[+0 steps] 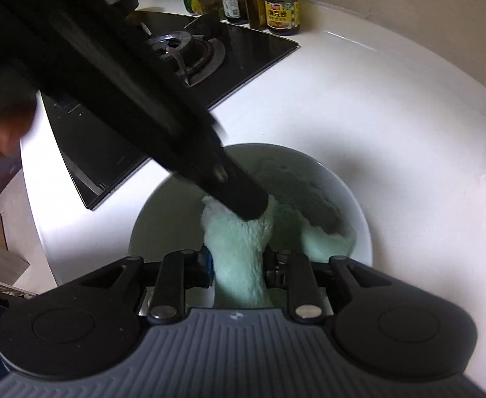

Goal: Clean bowl
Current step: 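Push the towel down into the bowl bottom with the right gripper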

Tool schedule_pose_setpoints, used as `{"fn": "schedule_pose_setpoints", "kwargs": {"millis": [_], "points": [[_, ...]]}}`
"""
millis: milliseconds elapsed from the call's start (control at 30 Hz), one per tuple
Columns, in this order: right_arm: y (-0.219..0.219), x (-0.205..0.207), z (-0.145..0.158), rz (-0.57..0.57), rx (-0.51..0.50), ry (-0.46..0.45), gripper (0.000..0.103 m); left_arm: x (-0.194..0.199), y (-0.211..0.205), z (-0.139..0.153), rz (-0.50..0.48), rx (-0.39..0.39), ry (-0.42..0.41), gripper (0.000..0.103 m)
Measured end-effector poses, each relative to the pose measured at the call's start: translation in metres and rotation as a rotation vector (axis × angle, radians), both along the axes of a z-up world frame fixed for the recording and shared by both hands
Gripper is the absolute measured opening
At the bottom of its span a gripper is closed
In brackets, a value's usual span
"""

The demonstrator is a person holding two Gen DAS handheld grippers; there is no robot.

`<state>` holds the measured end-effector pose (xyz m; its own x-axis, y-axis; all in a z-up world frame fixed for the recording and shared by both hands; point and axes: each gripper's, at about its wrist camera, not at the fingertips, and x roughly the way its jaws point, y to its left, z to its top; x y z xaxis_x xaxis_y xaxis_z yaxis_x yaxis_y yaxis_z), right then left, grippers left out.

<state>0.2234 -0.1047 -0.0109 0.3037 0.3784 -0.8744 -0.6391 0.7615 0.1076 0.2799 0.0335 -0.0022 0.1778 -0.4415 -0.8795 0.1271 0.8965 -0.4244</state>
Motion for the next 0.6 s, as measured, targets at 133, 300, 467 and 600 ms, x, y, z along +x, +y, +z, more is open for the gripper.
{"fn": "schedule_pose_setpoints", "kwargs": {"millis": [133,300,467,600], "points": [[-0.01,-0.014,0.013,0.017,-0.045,-0.042,0.02,0.008,-0.003,-0.026,0.02,0.063,0.057,0.015],[-0.018,-0.038,0.037,0.15,-0.116,-0.085,0.021,0.009,-0.012,-0.034,0.023,0.109,0.053,0.007],[-0.022,-0.05,0.064,0.228,-0.168,-0.167,0.021,0.006,-0.017,-0.034,0.029,0.116,0.041,0.005],[-0.015,-0.038,0.052,0.257,-0.175,-0.133,0.021,0.003,-0.004,-0.014,0.045,0.036,0.015,0.003]]}}
